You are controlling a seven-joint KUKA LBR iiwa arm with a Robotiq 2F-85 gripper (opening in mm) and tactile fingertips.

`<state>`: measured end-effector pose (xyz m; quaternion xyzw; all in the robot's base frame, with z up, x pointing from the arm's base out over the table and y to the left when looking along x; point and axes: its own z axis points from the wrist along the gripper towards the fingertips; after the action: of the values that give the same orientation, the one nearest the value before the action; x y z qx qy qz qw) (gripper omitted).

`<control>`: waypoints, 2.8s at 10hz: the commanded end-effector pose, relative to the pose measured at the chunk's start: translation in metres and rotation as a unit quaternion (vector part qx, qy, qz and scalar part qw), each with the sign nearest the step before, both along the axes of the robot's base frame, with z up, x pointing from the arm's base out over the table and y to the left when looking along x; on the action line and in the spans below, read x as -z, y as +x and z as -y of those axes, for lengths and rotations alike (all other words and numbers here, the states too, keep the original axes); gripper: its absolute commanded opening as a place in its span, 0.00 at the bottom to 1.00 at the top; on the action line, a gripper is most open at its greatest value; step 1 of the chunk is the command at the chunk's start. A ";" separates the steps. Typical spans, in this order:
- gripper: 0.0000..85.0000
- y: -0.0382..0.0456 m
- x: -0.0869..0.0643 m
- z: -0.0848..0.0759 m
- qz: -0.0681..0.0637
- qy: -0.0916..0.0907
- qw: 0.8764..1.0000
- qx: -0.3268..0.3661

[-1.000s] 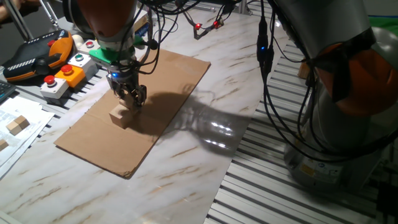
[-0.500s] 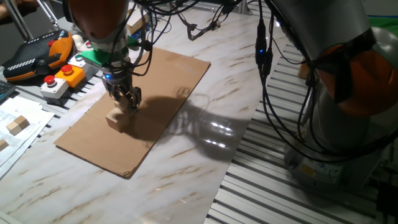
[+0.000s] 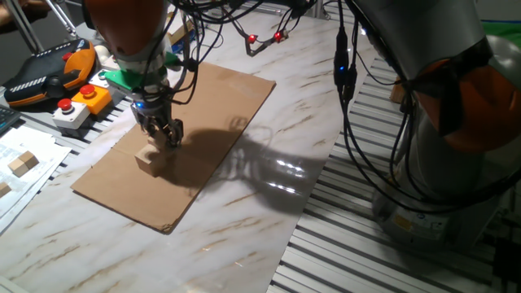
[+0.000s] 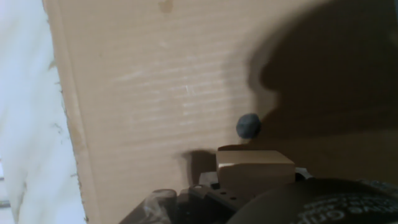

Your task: Use the gripper to push the small block from left to right

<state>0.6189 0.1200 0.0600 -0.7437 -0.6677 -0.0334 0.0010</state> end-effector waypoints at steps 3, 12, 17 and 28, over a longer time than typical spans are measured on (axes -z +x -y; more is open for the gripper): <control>0.01 -0.0008 0.007 -0.009 0.002 0.004 1.000 -0.005; 0.01 -0.0033 0.005 -0.033 0.008 -0.001 0.999 -0.039; 0.01 -0.0036 0.005 -0.043 0.012 0.000 0.999 -0.041; 0.01 -0.0073 0.007 -0.057 0.016 0.004 0.999 -0.042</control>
<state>0.6116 0.1771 0.0531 -0.7143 -0.6982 -0.0475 -0.0053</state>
